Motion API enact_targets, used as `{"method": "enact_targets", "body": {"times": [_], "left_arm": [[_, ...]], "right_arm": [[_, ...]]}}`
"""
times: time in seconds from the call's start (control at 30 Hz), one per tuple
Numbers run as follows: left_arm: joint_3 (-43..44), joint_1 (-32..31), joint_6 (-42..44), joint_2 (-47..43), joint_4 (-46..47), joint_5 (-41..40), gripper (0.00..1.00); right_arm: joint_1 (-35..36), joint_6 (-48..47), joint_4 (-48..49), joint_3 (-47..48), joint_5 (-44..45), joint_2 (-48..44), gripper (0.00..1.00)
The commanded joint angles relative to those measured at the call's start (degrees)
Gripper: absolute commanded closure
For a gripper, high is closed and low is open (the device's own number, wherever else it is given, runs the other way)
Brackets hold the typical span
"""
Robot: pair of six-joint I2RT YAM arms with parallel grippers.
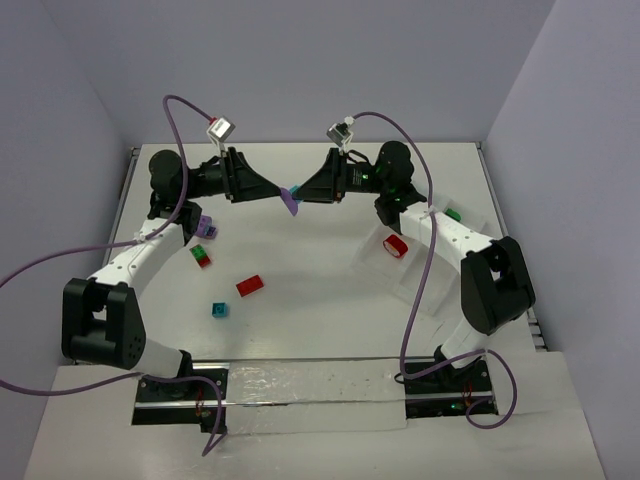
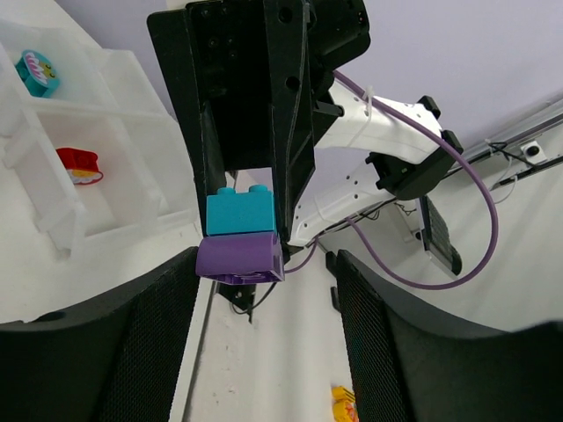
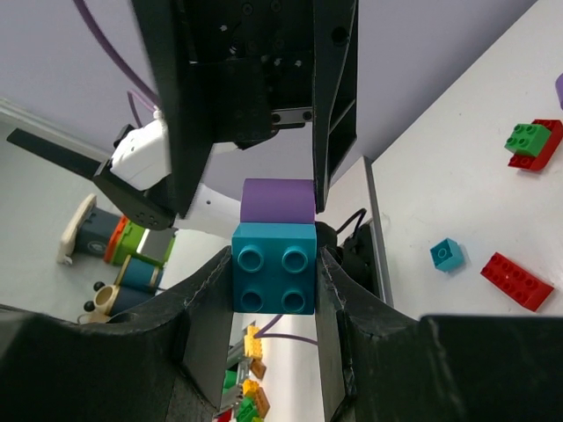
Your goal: Sort the legos into containers by color
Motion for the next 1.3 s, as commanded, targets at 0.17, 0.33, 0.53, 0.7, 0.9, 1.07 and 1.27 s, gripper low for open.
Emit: {"method": "enact_targets", "body": {"times": [0.17,0.33,0.53,0.7,0.9,1.07,1.27], "left_arm": [[2.4,-0.8,1.8,-0.1,-0.5,-0.9,0.48],[2.4,-1.1,2.4,0.0,-1.8,-1.1,0.49],[2.5,-1.4,3.3,-0.2,-2.9,-1.4,0.69],[2.6,-1.4,4.8,-0.4,-5.3,-1.3,1.0],[2.8,-1.0,12.9,-2.8,-15.0,-2.4,1.0],[1.3,0.2,14.8,-4.9,-17.7,-2.2,1.0],[0.5,1.1,14.3,-5.9,-17.2,-2.4,1.0]], "right_arm": [[0.8,-0.9,1.8,0.3,-1.2,-0.4,1.0],[1.3,-3.1,-0.7,0.3,-1.3,-0.9,1.0],[1.5,-5.6,-4.3,0.5,-1.1,-1.7,1.0],[1.5,-6.5,-5.6,0.6,-0.9,-2.1,1.0],[0.3,-6.2,-5.3,0.5,-1.8,-3.2,1.0],[-2.2,-6.1,-5.4,0.0,-2.5,-4.7,1.0],[-4.8,-7.7,-7.8,-0.6,-2.0,-6.0,1.0]]}}
